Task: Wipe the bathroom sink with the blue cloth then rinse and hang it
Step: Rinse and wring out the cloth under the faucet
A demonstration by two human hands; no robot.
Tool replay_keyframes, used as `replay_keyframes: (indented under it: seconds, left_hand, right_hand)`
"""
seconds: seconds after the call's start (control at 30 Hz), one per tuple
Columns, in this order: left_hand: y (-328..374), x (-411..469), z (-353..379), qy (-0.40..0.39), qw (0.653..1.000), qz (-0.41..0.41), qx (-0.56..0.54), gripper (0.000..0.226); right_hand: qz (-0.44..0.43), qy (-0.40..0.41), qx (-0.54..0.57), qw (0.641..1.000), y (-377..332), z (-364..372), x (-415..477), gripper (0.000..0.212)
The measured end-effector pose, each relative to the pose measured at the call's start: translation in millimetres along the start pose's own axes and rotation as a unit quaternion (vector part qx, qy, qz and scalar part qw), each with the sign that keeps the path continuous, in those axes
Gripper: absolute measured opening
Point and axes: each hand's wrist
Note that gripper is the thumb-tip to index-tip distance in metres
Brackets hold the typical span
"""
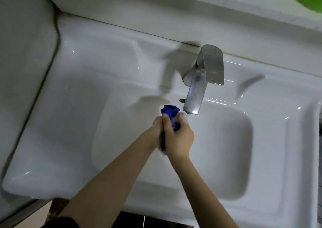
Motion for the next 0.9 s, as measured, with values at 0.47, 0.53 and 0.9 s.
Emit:
replay_keyframes:
  seconds: [0.47, 0.53, 0.9]
  left_hand:
    - [-11.4, 5.0, 7.8, 0.116, 0.979, 0.036, 0.161, 0.031]
    - [-0.7, 1.1, -5.2, 0.067, 0.99, 0.055, 0.115, 0.032]
    - [1.0, -11.0, -27.8, -0.065, 0.995, 0.059, 0.035, 0.069]
  right_hand:
    - [0.128, -0.067, 0.095, 0.985, 12.4, -28.3, 68.7, 0.028]
    - [0.105, -0.073, 0.055, 0.99, 19.9, -37.5, 64.1, 0.018]
    - [0.231, -0.224, 0.233, 0.918, 29.5, -36.8, 34.6, 0.032]
Point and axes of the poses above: each hand's wrist, its own x-axis towards the middle knuckle, its own z-axis out of the palm, y = z × x, and after that the axes turned 15 degrees about -y, right-handed
